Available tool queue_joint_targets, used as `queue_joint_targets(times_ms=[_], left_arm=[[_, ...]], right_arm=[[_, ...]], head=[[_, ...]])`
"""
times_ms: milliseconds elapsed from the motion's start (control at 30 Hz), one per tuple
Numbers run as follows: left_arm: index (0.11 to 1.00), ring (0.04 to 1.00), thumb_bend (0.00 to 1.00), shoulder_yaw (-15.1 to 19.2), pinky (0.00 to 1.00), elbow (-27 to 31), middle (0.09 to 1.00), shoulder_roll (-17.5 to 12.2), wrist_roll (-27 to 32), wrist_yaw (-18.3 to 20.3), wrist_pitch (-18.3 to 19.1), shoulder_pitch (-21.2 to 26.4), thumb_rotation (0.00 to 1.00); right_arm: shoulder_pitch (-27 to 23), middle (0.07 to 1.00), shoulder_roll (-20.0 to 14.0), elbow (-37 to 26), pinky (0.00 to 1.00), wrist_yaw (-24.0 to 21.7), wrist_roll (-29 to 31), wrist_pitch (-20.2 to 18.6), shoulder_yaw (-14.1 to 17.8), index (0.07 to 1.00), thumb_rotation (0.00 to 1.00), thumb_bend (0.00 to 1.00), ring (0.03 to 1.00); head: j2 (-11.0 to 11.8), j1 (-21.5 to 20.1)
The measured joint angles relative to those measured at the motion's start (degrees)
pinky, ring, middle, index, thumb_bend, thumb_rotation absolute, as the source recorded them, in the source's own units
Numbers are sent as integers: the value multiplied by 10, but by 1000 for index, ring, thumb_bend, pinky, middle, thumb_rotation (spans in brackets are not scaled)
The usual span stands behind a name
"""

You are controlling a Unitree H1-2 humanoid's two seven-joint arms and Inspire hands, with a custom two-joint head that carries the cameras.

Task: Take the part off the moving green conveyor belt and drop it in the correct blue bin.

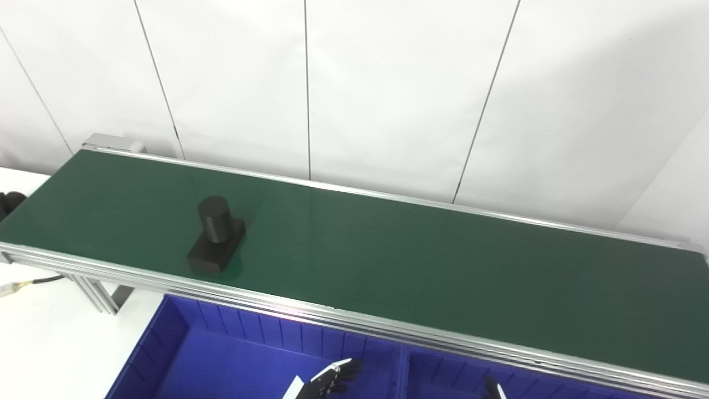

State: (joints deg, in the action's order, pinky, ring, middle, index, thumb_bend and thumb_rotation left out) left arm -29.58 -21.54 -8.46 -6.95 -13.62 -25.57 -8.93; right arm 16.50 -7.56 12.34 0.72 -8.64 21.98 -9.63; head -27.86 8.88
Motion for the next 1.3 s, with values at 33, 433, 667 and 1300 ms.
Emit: queue_joint_targets(times_ms=[33,433,667,1300], left_arm=[[827,832,891,-1,787,-1,847,-1,1,-1,0,1,709],[812,808,878,-37,756,-16,827,-3,1,-63,0,18,698],[805,805,899,-68,744,-10,825,-10,-1,-103,0,21,717],[789,801,856,-99,731,50,821,-25,-10,-125,0,9,667]], right_arm=[[-1,994,-1,2,931,0,0,6,0,994,999,702,973],[-12,954,-16,10,949,62,-12,15,-30,962,927,731,946],[-16,895,-53,-59,953,145,-24,19,-77,922,867,774,912],[-142,857,-55,-244,815,74,-15,25,-54,878,755,884,843]], head=[[1,0],[25,16],[29,19],[18,2]])
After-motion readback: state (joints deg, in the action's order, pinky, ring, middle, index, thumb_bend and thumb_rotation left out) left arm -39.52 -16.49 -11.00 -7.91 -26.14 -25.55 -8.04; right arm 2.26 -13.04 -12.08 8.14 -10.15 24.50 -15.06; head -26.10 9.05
